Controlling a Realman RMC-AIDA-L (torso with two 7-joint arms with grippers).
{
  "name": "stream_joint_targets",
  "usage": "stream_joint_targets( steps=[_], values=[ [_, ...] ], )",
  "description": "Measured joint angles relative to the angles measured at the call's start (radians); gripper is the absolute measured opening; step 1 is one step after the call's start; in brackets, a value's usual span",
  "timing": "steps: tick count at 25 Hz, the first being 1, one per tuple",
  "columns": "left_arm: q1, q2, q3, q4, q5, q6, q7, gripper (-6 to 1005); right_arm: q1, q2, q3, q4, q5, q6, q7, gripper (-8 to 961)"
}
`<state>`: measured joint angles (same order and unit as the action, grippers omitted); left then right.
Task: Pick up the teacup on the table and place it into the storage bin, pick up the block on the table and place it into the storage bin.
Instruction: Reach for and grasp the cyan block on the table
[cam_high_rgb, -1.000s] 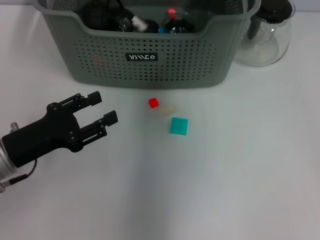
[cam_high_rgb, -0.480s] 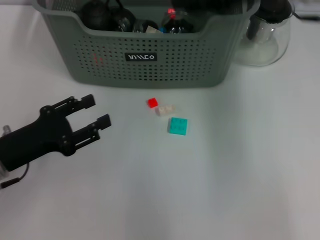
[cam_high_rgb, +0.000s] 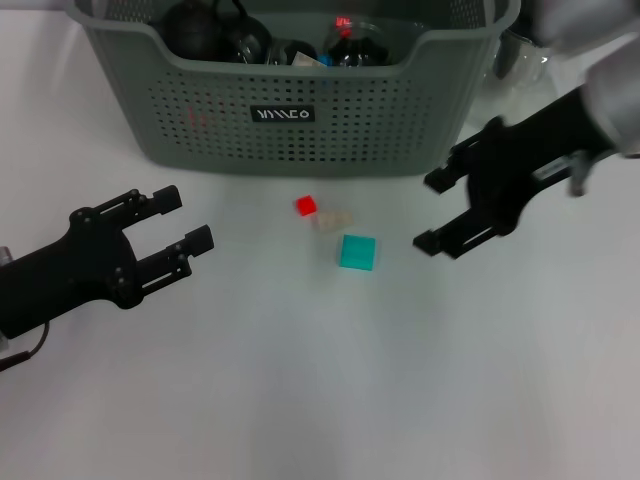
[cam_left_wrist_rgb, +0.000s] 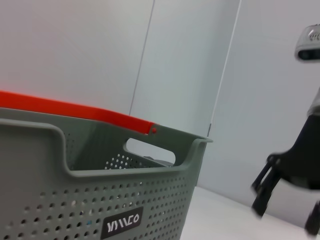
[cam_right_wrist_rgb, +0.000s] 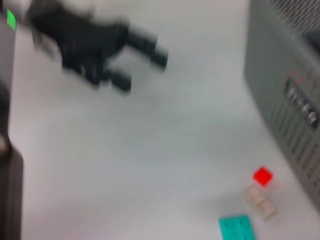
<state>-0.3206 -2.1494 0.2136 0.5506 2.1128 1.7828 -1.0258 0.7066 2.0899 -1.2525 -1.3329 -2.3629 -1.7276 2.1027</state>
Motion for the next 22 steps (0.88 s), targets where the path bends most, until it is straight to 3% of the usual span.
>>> stream_joint_targets(
  steps=[5, 11, 22],
  values=[
    [0.002, 0.000, 0.000, -0.006, -0.001, 0.000, 0.000, 669, 0.087, 0.010, -0.181, 0.132, -0.062, 0.161, -0.002, 763],
    [0.008, -0.004, 0.000, -0.008, -0.001, -0.004, 0.003, 669, 0.187, 0.013, -0.223, 0.377, -0.048, 0.304, 0.002, 748],
    [0.008, -0.009, 0.000, -0.011, -0.001, -0.010, 0.004, 668, 0.175, 0.017, -0.330, 0.499, 0.053, 0.505, -0.019, 743]
  ],
)
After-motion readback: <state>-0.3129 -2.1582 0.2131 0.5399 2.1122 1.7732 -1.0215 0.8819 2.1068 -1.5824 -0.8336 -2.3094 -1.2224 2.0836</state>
